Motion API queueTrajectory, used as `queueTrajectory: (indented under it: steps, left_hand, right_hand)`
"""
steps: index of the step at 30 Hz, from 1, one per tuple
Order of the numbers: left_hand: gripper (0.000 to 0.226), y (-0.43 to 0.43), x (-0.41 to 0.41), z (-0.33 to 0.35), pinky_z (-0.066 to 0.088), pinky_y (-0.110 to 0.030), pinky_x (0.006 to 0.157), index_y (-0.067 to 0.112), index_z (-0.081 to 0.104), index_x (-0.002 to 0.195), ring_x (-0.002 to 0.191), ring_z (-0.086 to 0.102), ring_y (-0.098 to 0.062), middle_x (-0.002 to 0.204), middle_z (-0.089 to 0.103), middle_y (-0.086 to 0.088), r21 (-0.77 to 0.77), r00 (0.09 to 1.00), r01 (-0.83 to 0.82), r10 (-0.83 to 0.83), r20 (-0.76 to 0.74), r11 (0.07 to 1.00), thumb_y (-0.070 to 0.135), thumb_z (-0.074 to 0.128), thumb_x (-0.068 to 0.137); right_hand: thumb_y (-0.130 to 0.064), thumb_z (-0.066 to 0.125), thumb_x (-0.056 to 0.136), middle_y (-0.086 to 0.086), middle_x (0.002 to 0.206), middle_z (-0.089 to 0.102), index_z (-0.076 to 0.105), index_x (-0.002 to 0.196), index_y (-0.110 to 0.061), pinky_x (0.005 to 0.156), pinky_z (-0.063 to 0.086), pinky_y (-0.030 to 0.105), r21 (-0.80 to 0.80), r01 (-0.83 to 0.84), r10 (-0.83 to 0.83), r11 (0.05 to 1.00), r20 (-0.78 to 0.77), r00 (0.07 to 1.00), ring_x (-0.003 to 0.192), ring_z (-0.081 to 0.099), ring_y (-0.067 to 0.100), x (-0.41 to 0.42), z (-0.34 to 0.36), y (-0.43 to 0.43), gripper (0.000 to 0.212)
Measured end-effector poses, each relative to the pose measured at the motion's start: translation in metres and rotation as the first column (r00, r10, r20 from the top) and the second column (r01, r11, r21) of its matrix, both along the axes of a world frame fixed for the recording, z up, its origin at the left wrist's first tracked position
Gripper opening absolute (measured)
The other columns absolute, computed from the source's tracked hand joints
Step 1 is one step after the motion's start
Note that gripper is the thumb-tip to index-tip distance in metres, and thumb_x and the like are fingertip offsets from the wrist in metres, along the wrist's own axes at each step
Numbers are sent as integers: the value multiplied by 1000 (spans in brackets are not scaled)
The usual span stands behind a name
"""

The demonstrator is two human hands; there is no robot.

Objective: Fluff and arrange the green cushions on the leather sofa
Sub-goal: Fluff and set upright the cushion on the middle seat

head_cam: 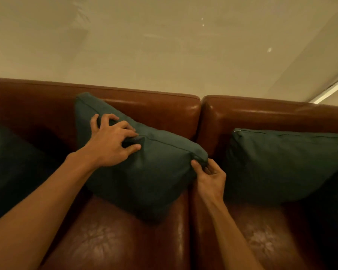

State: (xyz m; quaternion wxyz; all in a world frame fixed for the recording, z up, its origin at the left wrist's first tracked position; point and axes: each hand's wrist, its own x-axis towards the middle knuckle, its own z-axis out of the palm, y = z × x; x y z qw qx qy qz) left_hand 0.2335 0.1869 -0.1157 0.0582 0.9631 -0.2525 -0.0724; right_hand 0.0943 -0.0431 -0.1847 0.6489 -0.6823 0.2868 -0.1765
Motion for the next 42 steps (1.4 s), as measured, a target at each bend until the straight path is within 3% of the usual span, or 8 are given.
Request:
queueTrajectory:
  steps: [6,13,18,23,26,31,36,42]
  left_hand:
    - [130,-29,-19,32,-5,-61,117,53,-15,148,151,-10,-27,165,-12,13,-103,970,228,-235,-65,968,91,61,50]
    - [87,-26,2,68,50,-44,95,28,60,120,108,62,-13,116,65,9,-550,961,186,-268,-72,814,73,78,48]
    - [31,-18,-14,57,41,-26,54,30,57,65,58,52,-9,67,53,7,-717,965,191,-260,14,671,54,76,67]
    - [37,15,-29,74,56,-32,75,13,72,87,79,67,-10,84,72,-4,-864,996,57,-85,17,500,44,82,68]
    - [27,46,-29,78,52,-11,81,38,73,96,90,67,8,94,73,26,-918,999,-11,-32,-25,397,33,82,71]
    - [50,129,1,5,53,-15,88,46,76,98,100,66,7,101,73,25,-930,940,-342,50,-338,138,68,84,54]
    - [19,107,-17,-1,50,-3,71,39,75,83,76,65,16,78,69,35,-855,846,-511,231,-481,93,50,75,68]
    - [23,122,-46,-18,55,-38,93,37,69,109,102,68,-9,108,73,10,-809,805,-569,296,-513,147,37,69,86]
  right_hand:
    - [-6,76,82,-5,77,75,72,77,-22,70,54,22,-72,-95,105,993,163,981,76,71,8,14,61,23,18]
    - [-18,79,81,-10,82,75,74,81,-31,78,60,34,-287,-192,250,939,182,951,81,72,7,31,126,38,14]
    - [-22,76,84,-9,95,77,77,100,-23,86,58,28,-282,-269,323,921,163,932,93,71,4,18,126,22,16]
    - [-39,60,94,-14,98,73,71,95,-32,79,49,17,-164,-2,-14,986,-95,995,106,67,13,-25,60,-54,13]
    - [-73,58,76,7,127,63,61,114,-27,86,50,39,222,209,-105,952,-405,908,110,62,28,-56,13,-69,60]
    - [-76,47,69,11,105,71,61,109,-16,81,52,46,751,172,-51,637,-181,982,102,64,28,-59,16,-39,74]
    - [-76,77,55,4,120,69,52,137,-20,89,56,51,606,274,-233,747,-147,961,106,68,26,-26,40,-31,102]
    - [-45,64,91,-8,95,70,68,98,-24,85,56,30,222,254,-274,941,65,960,99,67,14,4,100,-33,22]
